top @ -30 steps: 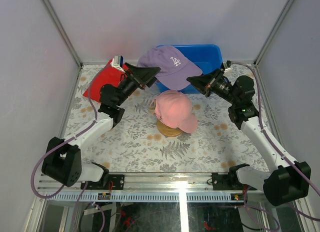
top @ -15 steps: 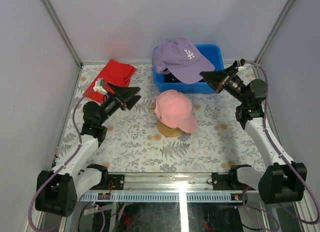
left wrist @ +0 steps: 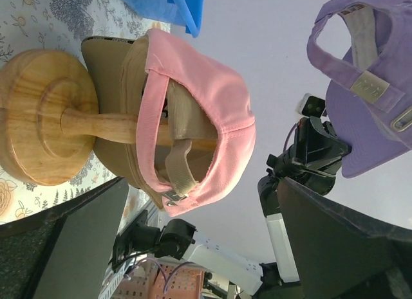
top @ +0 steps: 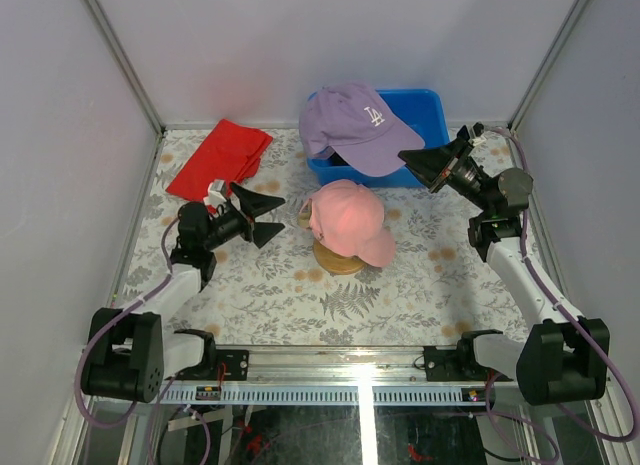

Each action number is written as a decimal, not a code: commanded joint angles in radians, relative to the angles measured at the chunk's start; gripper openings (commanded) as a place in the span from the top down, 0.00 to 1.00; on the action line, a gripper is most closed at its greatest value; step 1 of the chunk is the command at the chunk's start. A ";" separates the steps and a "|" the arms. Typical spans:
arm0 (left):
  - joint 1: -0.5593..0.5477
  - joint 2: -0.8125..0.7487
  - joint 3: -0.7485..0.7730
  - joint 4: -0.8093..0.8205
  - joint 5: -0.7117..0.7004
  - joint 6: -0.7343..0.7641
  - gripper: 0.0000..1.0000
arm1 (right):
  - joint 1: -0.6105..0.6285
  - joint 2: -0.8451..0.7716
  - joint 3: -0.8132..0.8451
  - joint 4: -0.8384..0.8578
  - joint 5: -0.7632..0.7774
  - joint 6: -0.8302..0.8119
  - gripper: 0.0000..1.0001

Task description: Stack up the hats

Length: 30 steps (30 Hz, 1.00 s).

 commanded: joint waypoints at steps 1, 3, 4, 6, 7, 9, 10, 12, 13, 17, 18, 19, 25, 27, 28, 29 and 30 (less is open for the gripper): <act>-0.017 -0.028 0.086 -0.160 0.035 0.108 0.00 | -0.008 -0.019 0.004 0.088 -0.023 0.012 1.00; -0.039 -0.022 0.098 -0.181 0.028 0.111 0.00 | -0.009 -0.017 0.002 0.087 -0.022 0.009 1.00; -0.055 -0.016 0.105 -0.193 0.019 0.114 0.00 | -0.008 -0.016 -0.002 0.089 -0.021 0.008 1.00; -0.084 -0.002 0.118 -0.217 0.002 0.127 0.00 | -0.008 -0.015 -0.005 0.090 -0.017 0.007 1.00; -0.095 0.006 0.125 -0.226 -0.004 0.134 0.00 | -0.008 -0.016 -0.004 0.091 -0.017 0.008 1.00; -0.113 0.021 0.137 -0.243 -0.014 0.150 0.00 | -0.008 -0.017 -0.004 0.091 -0.017 0.008 1.00; -0.118 0.026 0.141 -0.254 -0.022 0.159 0.00 | -0.008 -0.020 -0.004 0.090 -0.017 0.007 1.00; -0.125 0.035 0.152 -0.278 -0.040 0.181 0.00 | -0.010 -0.024 -0.005 0.088 -0.018 0.009 1.00; -0.126 0.041 0.154 -0.283 -0.045 0.184 0.00 | -0.011 -0.027 -0.008 0.087 -0.018 0.009 1.00; -0.135 0.083 0.156 -0.242 -0.056 0.174 0.00 | -0.014 -0.030 -0.009 0.085 -0.021 0.010 1.00; -0.141 0.093 0.159 -0.232 -0.062 0.170 0.00 | -0.016 -0.030 -0.009 0.084 -0.022 0.010 1.00; -0.149 0.106 0.165 -0.224 -0.069 0.168 0.00 | -0.016 -0.030 -0.007 0.084 -0.023 0.010 1.00; -0.182 0.181 0.203 -0.174 -0.091 0.157 0.15 | -0.019 -0.033 -0.014 0.085 -0.025 0.010 1.00; -0.191 0.196 0.211 -0.153 -0.094 0.146 0.30 | -0.020 -0.037 -0.017 0.085 -0.026 0.009 1.00; -0.195 0.202 0.215 -0.148 -0.096 0.142 0.37 | -0.022 -0.038 -0.018 0.084 -0.027 0.010 1.00; -0.198 0.205 0.219 -0.147 -0.098 0.140 0.42 | -0.023 -0.039 -0.021 0.083 -0.028 0.010 1.00; -0.199 0.207 0.223 -0.147 -0.099 0.140 0.47 | -0.025 -0.039 -0.024 0.084 -0.028 0.010 1.00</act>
